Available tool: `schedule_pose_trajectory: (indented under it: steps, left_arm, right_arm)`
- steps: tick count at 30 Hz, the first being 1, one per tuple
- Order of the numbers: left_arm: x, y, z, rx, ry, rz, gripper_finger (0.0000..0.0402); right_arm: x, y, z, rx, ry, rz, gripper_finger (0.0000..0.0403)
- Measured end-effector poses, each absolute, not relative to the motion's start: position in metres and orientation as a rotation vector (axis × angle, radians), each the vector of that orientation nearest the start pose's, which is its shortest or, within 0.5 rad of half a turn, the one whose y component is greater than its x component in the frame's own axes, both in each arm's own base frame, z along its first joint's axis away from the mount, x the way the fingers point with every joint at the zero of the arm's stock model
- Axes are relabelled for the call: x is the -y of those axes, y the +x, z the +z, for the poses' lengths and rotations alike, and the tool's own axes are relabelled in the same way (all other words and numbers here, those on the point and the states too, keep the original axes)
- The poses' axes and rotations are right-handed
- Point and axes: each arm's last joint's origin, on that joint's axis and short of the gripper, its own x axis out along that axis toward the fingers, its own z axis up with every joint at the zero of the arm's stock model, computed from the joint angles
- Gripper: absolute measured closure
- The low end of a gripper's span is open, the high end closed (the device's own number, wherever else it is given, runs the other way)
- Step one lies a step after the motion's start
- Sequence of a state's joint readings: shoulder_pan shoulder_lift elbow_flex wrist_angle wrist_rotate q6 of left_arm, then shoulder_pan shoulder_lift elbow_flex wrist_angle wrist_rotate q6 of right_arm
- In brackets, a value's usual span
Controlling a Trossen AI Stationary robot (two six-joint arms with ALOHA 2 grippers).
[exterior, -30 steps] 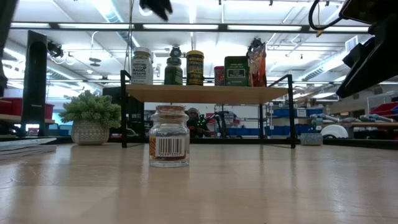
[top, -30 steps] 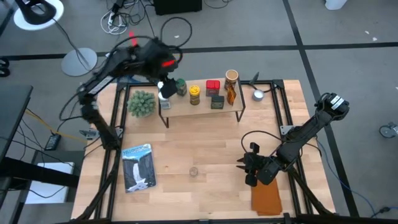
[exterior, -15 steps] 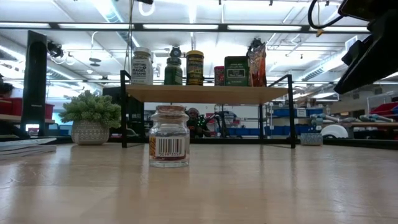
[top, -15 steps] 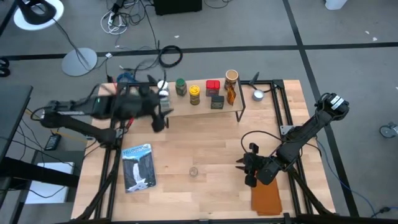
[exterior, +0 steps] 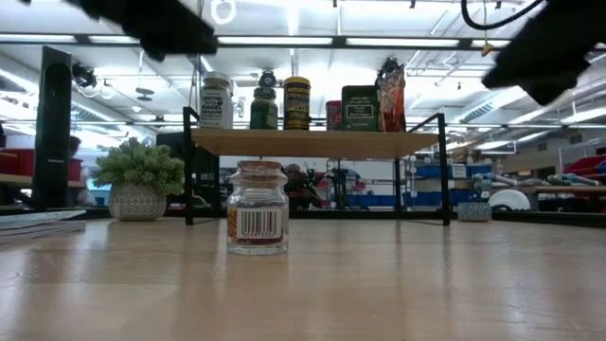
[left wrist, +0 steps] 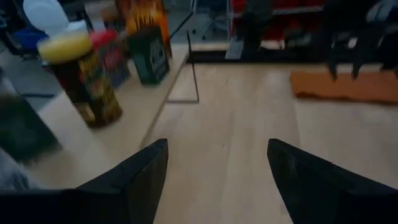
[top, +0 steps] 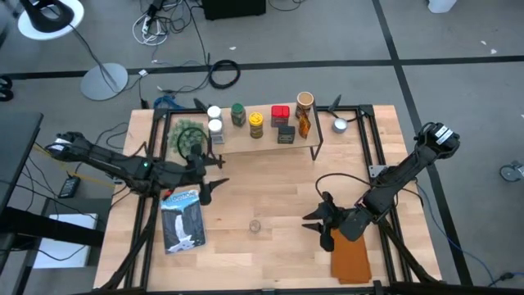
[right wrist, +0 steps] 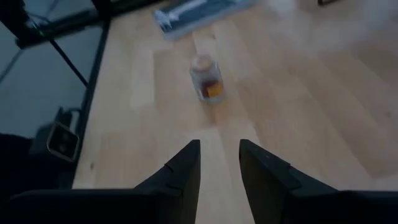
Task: Shelf spices
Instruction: Put the green seasoning bottle on the shelf
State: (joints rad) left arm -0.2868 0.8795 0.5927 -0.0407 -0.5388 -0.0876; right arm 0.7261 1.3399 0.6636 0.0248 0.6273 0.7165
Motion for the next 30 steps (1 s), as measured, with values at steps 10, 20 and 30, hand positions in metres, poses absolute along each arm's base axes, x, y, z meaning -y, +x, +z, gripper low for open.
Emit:
schedule_pose_trajectory:
  steps: [10,20,30]
  left_arm:
    - [0.039,0.181,0.218,-0.262,0.008,0.261,0.0122]
    - [0.037,0.176,0.199,-0.309,0.035,0.263,0.0122]
    - [0.037,0.176,0.200,-0.303,0.086,0.258,0.0122]
  right_arm:
    - [-0.154,0.224,0.217,-0.321,0.262,-0.068,0.0291]
    - [-0.114,0.250,0.225,-0.233,0.167,-0.227,0.0294]
    - [-0.081,0.278,0.260,-0.225,0.054,-0.255,0.0394]
